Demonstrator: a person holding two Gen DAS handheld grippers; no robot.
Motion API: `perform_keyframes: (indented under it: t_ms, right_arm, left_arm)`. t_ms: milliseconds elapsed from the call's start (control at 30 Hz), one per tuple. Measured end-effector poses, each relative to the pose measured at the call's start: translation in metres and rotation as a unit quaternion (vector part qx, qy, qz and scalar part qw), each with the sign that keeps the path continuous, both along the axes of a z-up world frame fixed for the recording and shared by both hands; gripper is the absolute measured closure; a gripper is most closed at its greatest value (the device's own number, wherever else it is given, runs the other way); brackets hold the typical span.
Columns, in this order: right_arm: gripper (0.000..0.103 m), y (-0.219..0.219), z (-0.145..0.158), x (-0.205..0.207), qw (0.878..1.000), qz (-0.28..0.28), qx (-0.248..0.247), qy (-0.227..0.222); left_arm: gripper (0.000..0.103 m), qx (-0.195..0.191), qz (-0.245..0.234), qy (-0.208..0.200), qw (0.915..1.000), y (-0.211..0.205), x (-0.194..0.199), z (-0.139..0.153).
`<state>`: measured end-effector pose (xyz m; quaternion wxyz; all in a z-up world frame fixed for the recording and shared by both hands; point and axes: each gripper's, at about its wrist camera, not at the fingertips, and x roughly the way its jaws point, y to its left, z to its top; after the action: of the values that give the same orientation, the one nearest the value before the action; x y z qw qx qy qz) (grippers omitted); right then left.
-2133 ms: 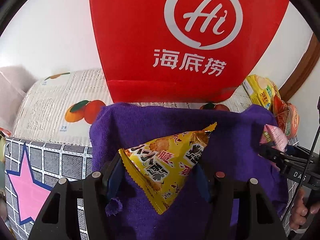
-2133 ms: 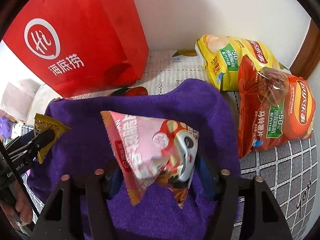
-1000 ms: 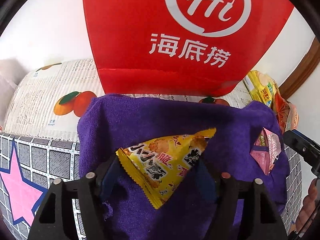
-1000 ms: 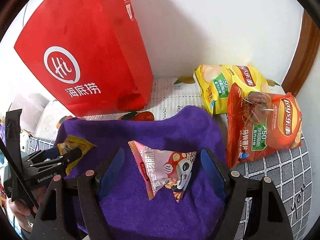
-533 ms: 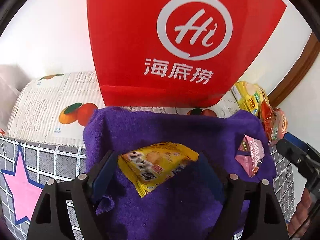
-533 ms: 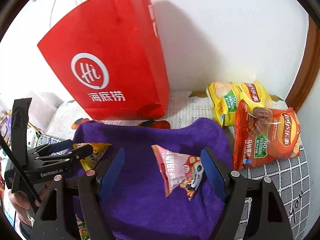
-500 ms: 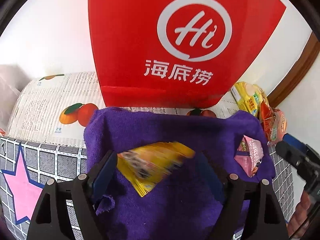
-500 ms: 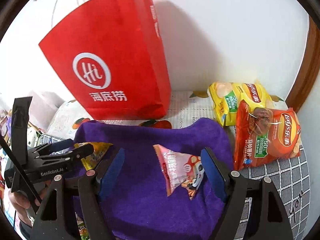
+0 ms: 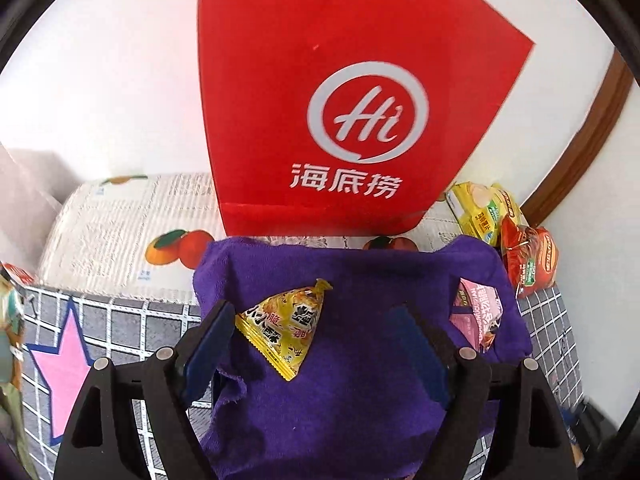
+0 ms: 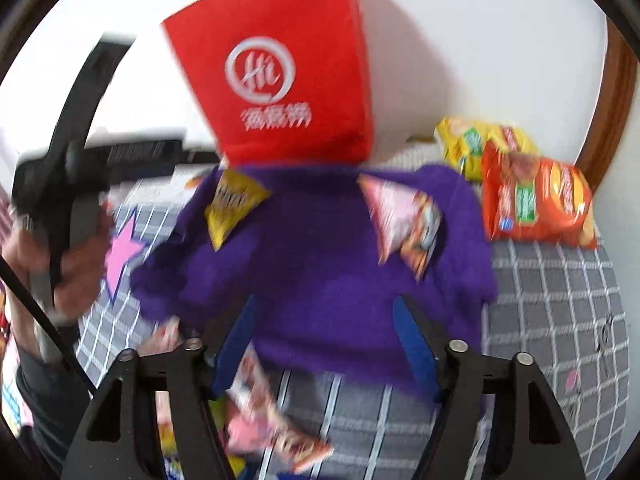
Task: Organize snacks
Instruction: 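Grasp the pink stick-shaped packet with the right gripper while the left reaches toward the red candy packet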
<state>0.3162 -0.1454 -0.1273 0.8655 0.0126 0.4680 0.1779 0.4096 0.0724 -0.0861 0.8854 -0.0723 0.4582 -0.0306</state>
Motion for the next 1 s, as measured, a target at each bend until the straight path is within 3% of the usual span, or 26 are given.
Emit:
perform_keyframes:
  t_ms: [367, 533, 633, 700, 800, 1000]
  right_arm:
    - [0.042, 0.014, -0.041, -0.06, 0.998, 0.045, 0.022, 0.041]
    - [0.043, 0.024, -0.06, -0.056, 0.998, 0.038, -0.021, 0.039]
    - [0.06, 0.023, -0.067, -0.056, 0.998, 0.046, -0.004, 0.033]
    - [0.084, 0.022, -0.064, -0.059, 0.998, 0.053, 0.006, 0.024]
    - [0.085, 0.014, -0.057, -0.065, 0.999, 0.046, -0.002, 0.009]
    - [0.085, -0.035, -0.033, -0.081, 0.999, -0.019, 0.003, -0.026]
  left_arm:
    - [0.021, 0.024, -0.025, -0.027, 0.9991, -0.021, -0.014, 0.019]
    - [0.021, 0.021, -0.027, -0.03, 0.999, -0.024, -0.015, 0.022]
    - [0.021, 0.022, -0.022, -0.032, 0.999, -0.023, -0.016, 0.023]
    - [0.021, 0.023, -0.019, -0.034, 0.999, -0.023, -0.016, 0.023]
    - [0.021, 0.021, -0.015, -0.034, 0.9991, -0.022, -0.016, 0.023]
    - [0.021, 0.023, -0.02, -0.035, 0.9989, -0.031, -0.02, 0.025]
